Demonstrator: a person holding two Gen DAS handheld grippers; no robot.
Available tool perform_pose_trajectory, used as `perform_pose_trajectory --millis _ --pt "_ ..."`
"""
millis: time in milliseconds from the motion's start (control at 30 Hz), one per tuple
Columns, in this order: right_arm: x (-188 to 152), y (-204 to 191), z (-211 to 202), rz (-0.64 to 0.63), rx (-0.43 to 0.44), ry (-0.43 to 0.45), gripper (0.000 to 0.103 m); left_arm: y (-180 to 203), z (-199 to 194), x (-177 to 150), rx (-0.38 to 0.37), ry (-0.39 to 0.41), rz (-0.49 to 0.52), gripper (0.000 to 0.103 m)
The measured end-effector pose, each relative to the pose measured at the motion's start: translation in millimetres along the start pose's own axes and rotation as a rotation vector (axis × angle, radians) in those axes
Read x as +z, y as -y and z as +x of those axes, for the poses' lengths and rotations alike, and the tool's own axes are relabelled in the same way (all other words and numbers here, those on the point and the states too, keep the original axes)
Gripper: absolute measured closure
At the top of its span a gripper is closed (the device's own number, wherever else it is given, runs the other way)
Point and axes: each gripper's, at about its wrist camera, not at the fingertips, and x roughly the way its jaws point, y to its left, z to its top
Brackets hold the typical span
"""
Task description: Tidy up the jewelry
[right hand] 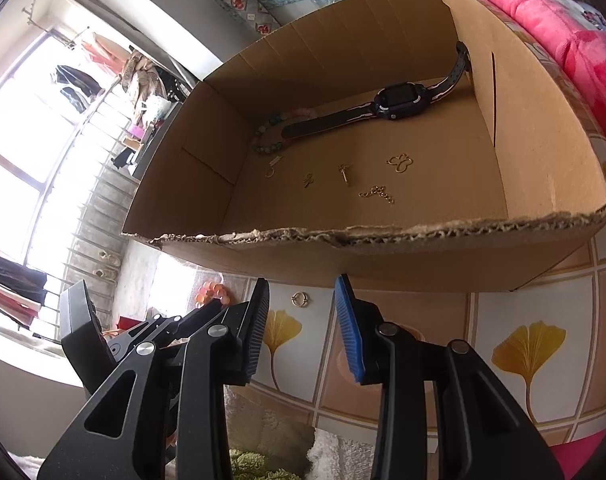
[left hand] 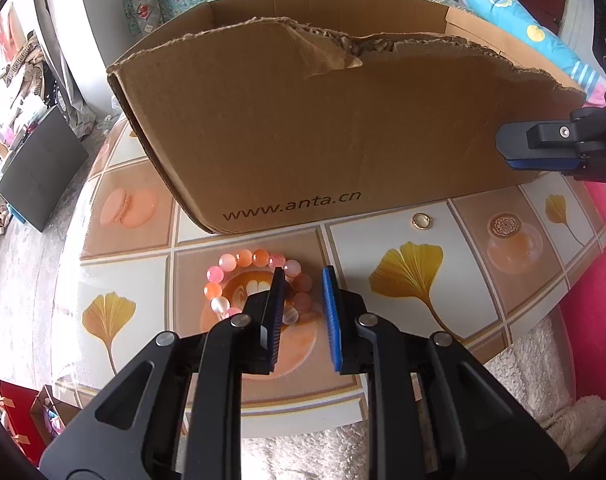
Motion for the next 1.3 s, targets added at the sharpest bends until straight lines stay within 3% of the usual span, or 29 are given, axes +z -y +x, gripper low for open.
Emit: perform_pose_trajectory --millis 367,567,733,967,1300 --pt "4.8 1.5 0.7 0.015 -0.034 0.028 0.069 -12.3 1.7 -4.7 -0.023 0.018 0.002 0.085" --pt "-12.8 -17.4 21.5 -0.083 -0.074 -0.01 0.069 -17.8 0.7 -8.2 -0.034 0.028 0.002 0.085" --pt "-30.2 -36.4 47.7 -0.194 -0.185 -0.006 0.069 -23.3 -1.1 -11.3 -0.044 0.033 0.003 0.085" --pt "-33.7 -49.4 63.1 -0.268 -0.265 0.033 0.069 -31.1 -2.1 -14.4 -0.064 0.04 -0.002 0.085" --pt "-40.2 -76.2 81.0 -0.373 -0.368 0.077 0.084 -47.0 -2.1 -17.4 -0.087 0.046 -0.013 0.085"
